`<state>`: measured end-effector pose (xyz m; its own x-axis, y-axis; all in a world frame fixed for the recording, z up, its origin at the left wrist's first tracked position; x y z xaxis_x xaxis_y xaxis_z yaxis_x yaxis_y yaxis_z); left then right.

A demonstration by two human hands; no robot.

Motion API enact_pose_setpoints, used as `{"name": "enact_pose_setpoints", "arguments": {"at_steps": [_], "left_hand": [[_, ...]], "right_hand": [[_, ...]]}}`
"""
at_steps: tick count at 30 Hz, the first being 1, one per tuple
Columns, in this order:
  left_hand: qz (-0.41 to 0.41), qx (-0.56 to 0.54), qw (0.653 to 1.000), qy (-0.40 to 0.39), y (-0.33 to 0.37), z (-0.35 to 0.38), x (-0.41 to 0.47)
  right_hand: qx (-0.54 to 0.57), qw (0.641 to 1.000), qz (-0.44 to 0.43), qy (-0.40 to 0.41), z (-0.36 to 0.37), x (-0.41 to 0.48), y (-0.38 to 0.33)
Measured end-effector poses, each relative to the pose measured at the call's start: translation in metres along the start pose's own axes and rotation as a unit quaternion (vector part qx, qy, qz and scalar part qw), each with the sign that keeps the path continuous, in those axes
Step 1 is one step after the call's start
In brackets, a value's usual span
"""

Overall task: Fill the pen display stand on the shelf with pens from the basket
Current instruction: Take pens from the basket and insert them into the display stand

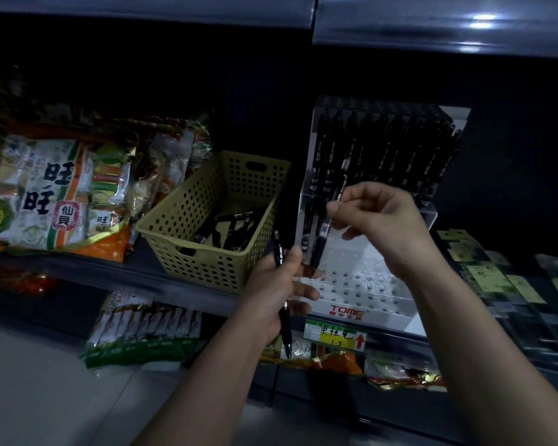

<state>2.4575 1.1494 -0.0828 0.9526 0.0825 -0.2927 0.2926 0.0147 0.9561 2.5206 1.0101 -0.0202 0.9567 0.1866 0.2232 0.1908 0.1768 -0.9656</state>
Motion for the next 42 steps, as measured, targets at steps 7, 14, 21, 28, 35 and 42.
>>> {"name": "enact_pose_setpoints", "arguments": {"at_steps": [7,14,21,28,35,42], "left_hand": [[-0.031,0.035,0.998,0.028,-0.004,-0.006,0.006],[-0.063,-0.028,0.997,0.029,0.000,-0.004,0.004],[-0.052,-0.033,0.997,0.037,-0.002,-0.003,0.008],[0.006,0.009,0.999,0.046,-0.003,-0.006,0.006],[0.033,-0.009,0.998,0.043,-0.002,-0.006,0.006],[0.081,-0.019,0.996,0.032,0.003,-0.002,0.002]], "right_hand": [[-0.150,0.970,-0.140,0.129,-0.013,0.002,-0.001],[-0.230,0.949,-0.165,0.138,-0.008,0.000,0.015],[-0.312,0.927,-0.171,0.120,-0.004,-0.003,0.025],[-0.356,0.920,-0.129,0.102,-0.005,-0.005,0.036],[-0.362,0.924,-0.086,0.089,-0.004,-0.004,0.039],[-0.412,0.899,-0.102,0.107,-0.002,-0.009,0.031]]}}
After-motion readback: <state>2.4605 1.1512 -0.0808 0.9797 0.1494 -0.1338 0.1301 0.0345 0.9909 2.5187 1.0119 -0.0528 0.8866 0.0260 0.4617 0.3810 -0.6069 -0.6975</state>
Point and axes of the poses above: each hand's wrist, its own x-axis towards the middle knuckle, its own z-axis out of the palm, y = z × x, the point moved 2 cm from there along x, towards the middle knuckle, and after that the axes turned 15 degrees about x, right-handed, at the moved point
